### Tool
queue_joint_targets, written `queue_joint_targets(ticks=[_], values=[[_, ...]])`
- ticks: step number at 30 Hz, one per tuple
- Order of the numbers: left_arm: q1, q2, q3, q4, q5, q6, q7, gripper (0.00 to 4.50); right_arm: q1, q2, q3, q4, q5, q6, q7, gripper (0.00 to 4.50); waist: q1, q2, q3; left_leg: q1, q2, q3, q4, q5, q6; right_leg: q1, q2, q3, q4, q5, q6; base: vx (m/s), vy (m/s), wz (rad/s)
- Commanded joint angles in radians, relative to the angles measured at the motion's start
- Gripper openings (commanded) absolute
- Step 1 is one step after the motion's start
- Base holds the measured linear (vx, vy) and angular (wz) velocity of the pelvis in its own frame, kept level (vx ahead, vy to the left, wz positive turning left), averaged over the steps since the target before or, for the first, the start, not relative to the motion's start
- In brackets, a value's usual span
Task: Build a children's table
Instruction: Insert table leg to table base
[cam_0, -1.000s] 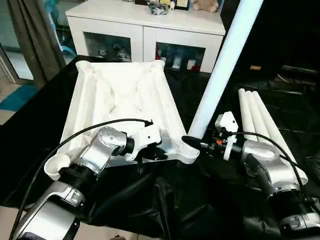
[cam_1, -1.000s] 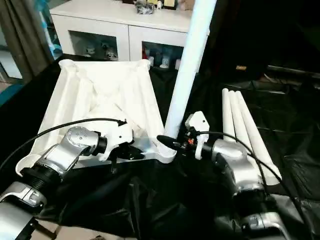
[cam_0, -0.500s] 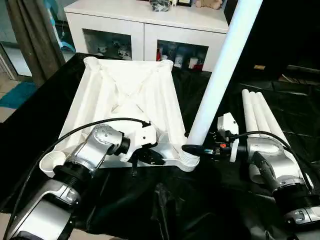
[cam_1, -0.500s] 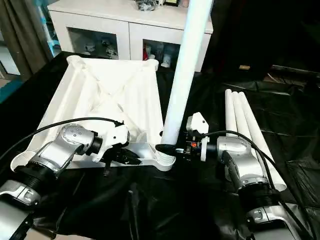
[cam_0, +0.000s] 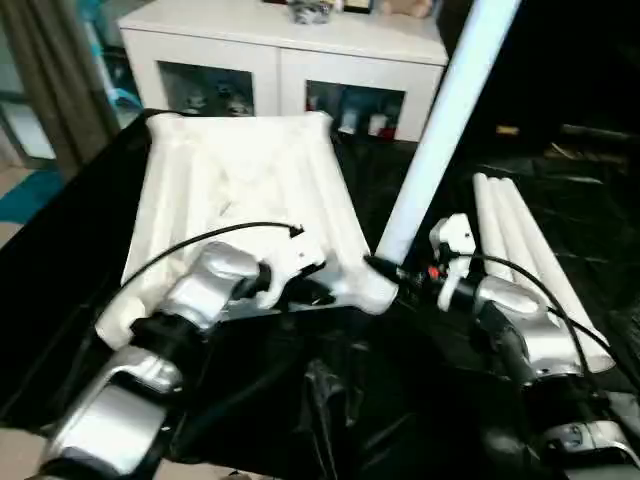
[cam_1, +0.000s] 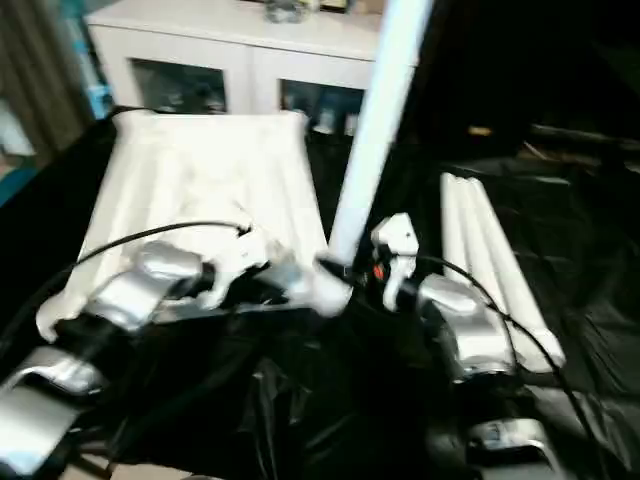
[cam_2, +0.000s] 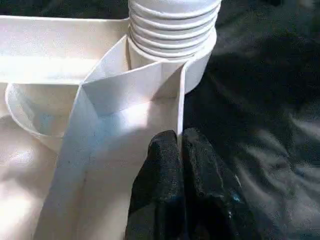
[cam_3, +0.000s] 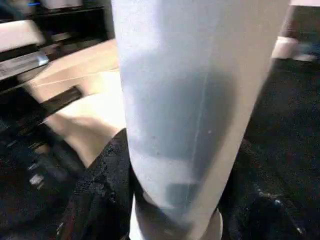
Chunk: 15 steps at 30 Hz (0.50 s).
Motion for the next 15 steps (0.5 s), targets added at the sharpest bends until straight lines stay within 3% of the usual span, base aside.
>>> queue_joint_targets(ticks=[1,6,10,12,15], values=[[-0.104,-0.033,0.097,-0.013,-0.011,0.055,0.17,0.0,0.028,0.058,0.054,0.132,-0.072,0.07,-0.097,1.87,-0.002,0.006,-0.045,0.006,0.057,-0.025,-0.092,-0.253,-0.008,0.029,-0.091,0.047,-0.084,-0.248,-0.221,0.0,0.0,0.0],[-0.129,-0.106,0.123,-0.003,0.0,0.129,0.3,0.0,-0.054,0.136,0.042,0.246,-0.105,0.095,-0.266,1.87,-0.018,0.007,-0.05,-0.003,0.056,-0.027,-0.09,-0.197,0.001,0.04,-0.09,0.045,-0.075,-0.163,-0.239,0.0,0.0,0.0],[-0.124,-0.127,0.113,-0.01,0.015,0.145,0.335,0.0,-0.082,0.172,0.034,0.272,-0.112,0.105,-0.316,1.87,-0.014,0.006,-0.054,0.002,0.054,-0.02,-0.082,-0.134,0.046,0.043,-0.087,0.045,-0.067,-0.021,-0.269,0.0,0.0,0.0],[-0.124,-0.127,0.113,-0.01,0.015,0.145,0.335,0.0,-0.082,0.172,0.034,0.272,-0.112,0.105,-0.316,1.87,-0.013,0.007,-0.051,0.002,0.055,-0.02,-0.084,-0.144,0.055,0.043,-0.088,0.045,-0.07,-0.033,-0.27,0.0,0.0,0.0],[-0.124,-0.127,0.113,-0.01,0.015,0.145,0.335,0.0,-0.082,0.172,0.034,0.272,-0.112,0.105,-0.316,1.87,-0.013,0.007,-0.047,0.005,0.057,-0.021,-0.089,-0.197,0.04,0.041,-0.088,0.046,-0.078,-0.118,-0.258,0.0,0.0,0.0]])
